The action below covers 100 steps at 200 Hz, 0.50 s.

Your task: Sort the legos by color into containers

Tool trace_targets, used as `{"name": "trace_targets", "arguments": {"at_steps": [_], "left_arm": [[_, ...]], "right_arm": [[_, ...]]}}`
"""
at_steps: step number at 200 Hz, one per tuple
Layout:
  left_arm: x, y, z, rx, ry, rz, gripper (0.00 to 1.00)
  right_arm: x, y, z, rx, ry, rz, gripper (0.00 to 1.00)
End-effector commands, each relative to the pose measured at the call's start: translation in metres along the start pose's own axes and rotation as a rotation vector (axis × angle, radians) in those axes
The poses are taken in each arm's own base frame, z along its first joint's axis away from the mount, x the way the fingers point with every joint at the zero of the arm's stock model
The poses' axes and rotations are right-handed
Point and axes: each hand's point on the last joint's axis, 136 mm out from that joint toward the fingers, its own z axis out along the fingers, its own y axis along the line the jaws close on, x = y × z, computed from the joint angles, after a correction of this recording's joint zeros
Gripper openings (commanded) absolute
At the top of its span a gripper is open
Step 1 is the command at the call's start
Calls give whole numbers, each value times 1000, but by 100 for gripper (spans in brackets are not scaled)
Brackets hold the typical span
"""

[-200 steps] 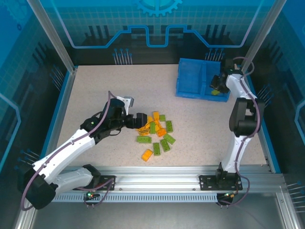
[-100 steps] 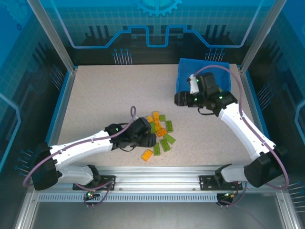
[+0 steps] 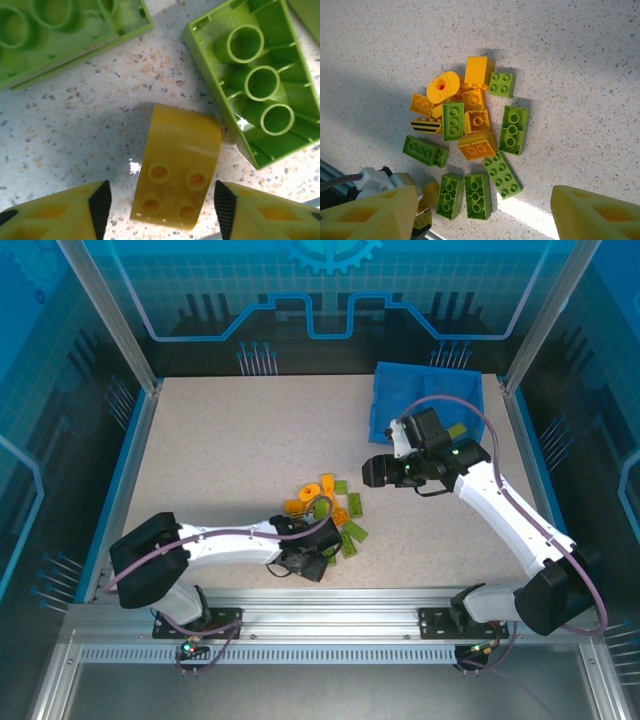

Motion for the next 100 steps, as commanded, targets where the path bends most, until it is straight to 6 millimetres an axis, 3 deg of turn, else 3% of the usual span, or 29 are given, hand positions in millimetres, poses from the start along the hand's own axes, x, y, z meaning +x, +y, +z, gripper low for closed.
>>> {"name": "trace_targets", "arguments": {"at_steps": [1,33,52,72,100], "left_arm": [[3,-5,13,0,25,25,55],[2,-10,19,20,24,20,42],[-5,-17,9,71,-12,11,35],[-23,-30,-28,162,-104,3,28],[-70,-49,-104,269,-322,32,27]], "right_arm": [[5,5,-8,-6,6,-26,72],[5,4,-12,7,3,-25,74],[4,6,-18,4,-9,-16,74],[-1,9,-28,-9,-53,11,74],[-12,13,-52,-39,-160,52,76]]}}
